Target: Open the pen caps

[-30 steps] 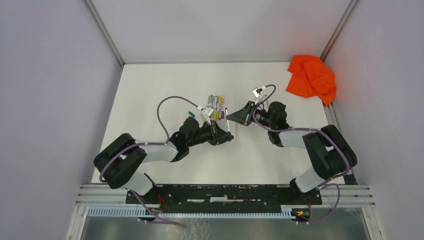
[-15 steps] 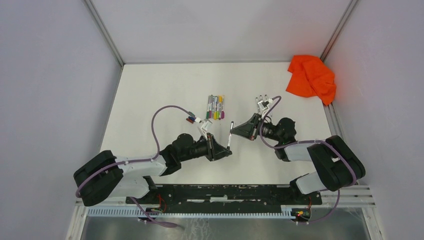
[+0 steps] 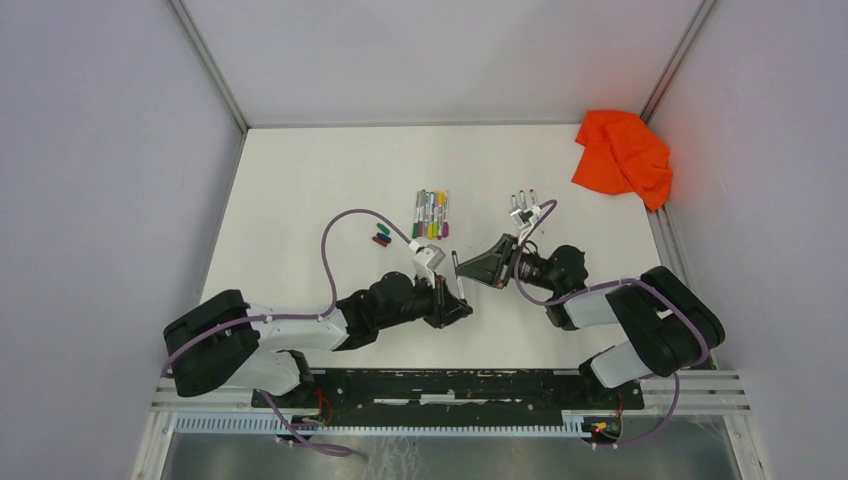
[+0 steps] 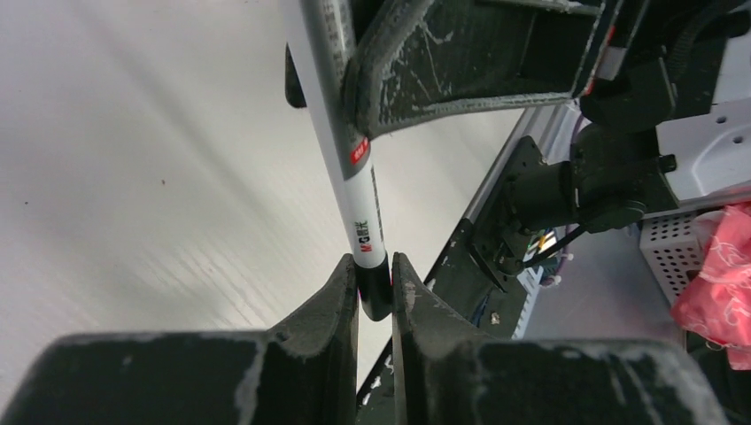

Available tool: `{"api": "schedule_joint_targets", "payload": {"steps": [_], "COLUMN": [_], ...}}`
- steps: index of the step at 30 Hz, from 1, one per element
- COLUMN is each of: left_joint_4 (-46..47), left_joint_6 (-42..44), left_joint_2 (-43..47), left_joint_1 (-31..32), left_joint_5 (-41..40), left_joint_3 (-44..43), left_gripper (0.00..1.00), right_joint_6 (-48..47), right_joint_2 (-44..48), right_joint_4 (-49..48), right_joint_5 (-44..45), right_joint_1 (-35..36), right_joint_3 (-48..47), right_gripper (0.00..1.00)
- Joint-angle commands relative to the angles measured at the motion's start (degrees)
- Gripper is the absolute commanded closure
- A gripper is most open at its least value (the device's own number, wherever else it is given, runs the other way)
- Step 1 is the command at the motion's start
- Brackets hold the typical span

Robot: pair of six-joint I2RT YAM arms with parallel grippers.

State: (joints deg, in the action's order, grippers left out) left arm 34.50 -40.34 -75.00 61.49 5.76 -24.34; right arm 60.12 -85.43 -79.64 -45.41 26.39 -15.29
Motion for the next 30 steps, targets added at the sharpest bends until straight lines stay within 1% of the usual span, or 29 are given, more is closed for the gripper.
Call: {"api": "schedule_joint_targets", "payload": {"steps": [1, 4, 7, 10, 14, 17, 18, 21, 24, 26, 28, 30], "left_joint_4": [-3.2, -4.4, -4.8, -5.0, -5.6, -6.8, -7.4, -9.1, -9.9, -8.9, -7.3, -6.6], "left_joint_6": [5.6, 6.0, 6.2, 6.1, 5.8, 5.6, 5.5, 5.8, 5.9, 6.5, 7.0, 7.3], "left_joint_2": [-1.8, -2.2, -2.7, -2.8, -1.8, 0.5, 1.4, 4.2, 7.3, 9.6, 12.0, 14.6], "left_joint_1": [2.6, 2.6, 2.6, 2.6, 2.6, 2.6, 2.6, 2.6, 2.6, 2.6, 2.6, 2.6], "left_joint_5": [-0.2, -1.6, -2.1, -2.5, -3.7, -5.5, -6.8, -8.5, -8.5, -6.4, -2.6, 0.1], "left_joint_3": [-3.7, -5.0, -6.1, -6.5, -6.3, -5.9, -5.8, -5.6, -4.6, -3.3, -1.8, -0.7], "left_gripper": [0.98, 0.98, 0.98, 0.98, 0.98, 0.98, 0.98, 0.98, 0.98, 0.98, 0.98, 0.98], "right_joint_6": [-2.8, -4.5, -6.1, -7.8, -9.9, -11.3, -12.2, -15.6, -16.3, -15.8, -13.5, -9.9], "right_joint_2": [0.1, 0.7, 1.6, 2.5, 3.0, 3.4, 3.6, 4.4, 4.5, 4.0, 2.7, 0.7], "right_joint_4": [-2.2, 0.2, 2.9, 5.6, 9.0, 11.4, 12.7, 18.1, 19.7, 19.3, 16.0, 10.0], "right_joint_5": [5.2, 5.0, 4.9, 5.0, 5.6, 5.9, 6.2, 7.7, 8.5, 8.8, 8.1, 6.4], "right_joint_1": [1.2, 1.5, 1.7, 1.9, 2.2, 2.5, 2.6, 2.8, 2.8, 2.8, 2.7, 2.6], "right_joint_3": [-2.4, -2.8, -3.1, -3.4, -3.5, -3.5, -3.5, -4.1, -4.9, -5.9, -6.9, -8.0], "right_gripper": [0.82, 0.77, 0.73, 0.72, 0.73, 0.79, 0.83, 1.0, 1.0, 1.0, 1.0, 1.0]}}
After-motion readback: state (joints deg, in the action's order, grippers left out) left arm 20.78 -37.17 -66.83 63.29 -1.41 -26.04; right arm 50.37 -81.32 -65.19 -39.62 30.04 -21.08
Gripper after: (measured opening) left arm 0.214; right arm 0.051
